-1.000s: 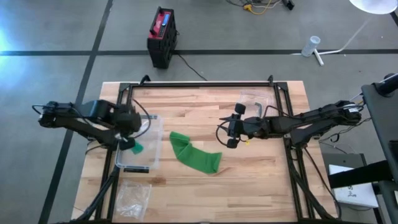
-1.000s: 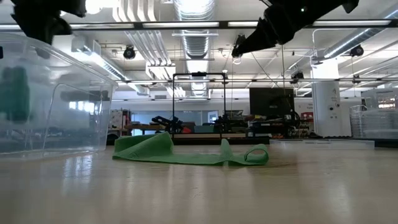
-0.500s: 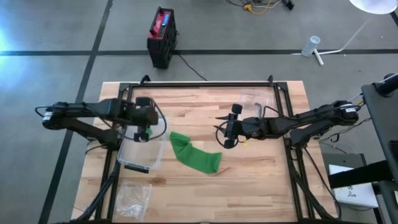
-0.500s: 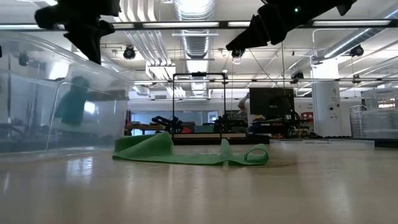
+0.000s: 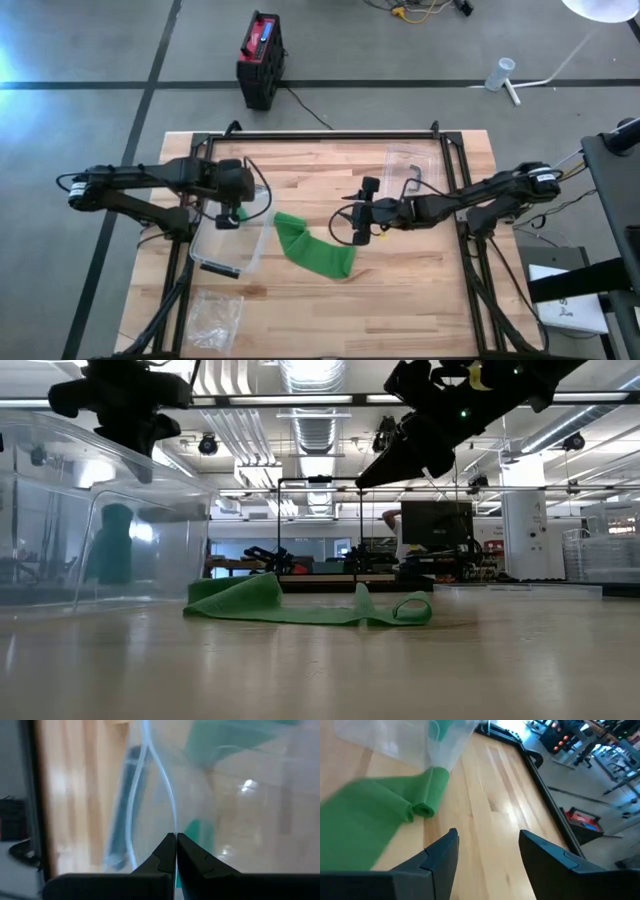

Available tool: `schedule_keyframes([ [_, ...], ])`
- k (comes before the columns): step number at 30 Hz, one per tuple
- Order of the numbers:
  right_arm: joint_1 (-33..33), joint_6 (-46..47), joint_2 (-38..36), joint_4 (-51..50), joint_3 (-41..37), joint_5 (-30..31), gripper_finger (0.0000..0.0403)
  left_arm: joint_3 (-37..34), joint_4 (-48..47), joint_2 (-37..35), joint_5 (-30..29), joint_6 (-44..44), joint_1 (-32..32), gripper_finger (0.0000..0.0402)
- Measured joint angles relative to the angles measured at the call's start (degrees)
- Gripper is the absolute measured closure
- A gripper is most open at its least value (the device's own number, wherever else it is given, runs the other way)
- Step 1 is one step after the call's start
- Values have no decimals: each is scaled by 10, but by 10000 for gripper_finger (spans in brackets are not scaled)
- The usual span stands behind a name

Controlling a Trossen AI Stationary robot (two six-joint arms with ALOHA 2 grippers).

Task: Roll bandage
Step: Put the top zip bag with the rolled light green bandage into the transparent bin, then roll the dark green bandage

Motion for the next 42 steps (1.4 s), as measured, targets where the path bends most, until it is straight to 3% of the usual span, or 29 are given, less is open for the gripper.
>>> schedule_keyframes([
  [5, -3, 28, 15, 114, 1, -99, 187, 0, 5, 0, 9, 3, 0, 401],
  [9, -3, 29, 61, 190, 9, -113, 176, -1, 11, 0, -3, 22, 0, 401],
  [14, -5, 18, 127, 192, 62, -114, 166, -1, 22, 7, -23, 38, 0, 393],
  [20, -7, -23, 179, 104, 153, -108, 152, -1, 25, 24, -38, 34, 0, 335],
  [26, -7, -54, 165, -18, 218, -105, 147, -1, 26, 32, -38, 13, 0, 256],
  [35, -6, -61, 101, -109, 218, -93, 179, 0, 27, 29, -38, -25, -1, 159],
  [42, -6, -60, 82, -126, 204, -93, 200, 6, 40, 24, -64, -24, -2, 133],
])
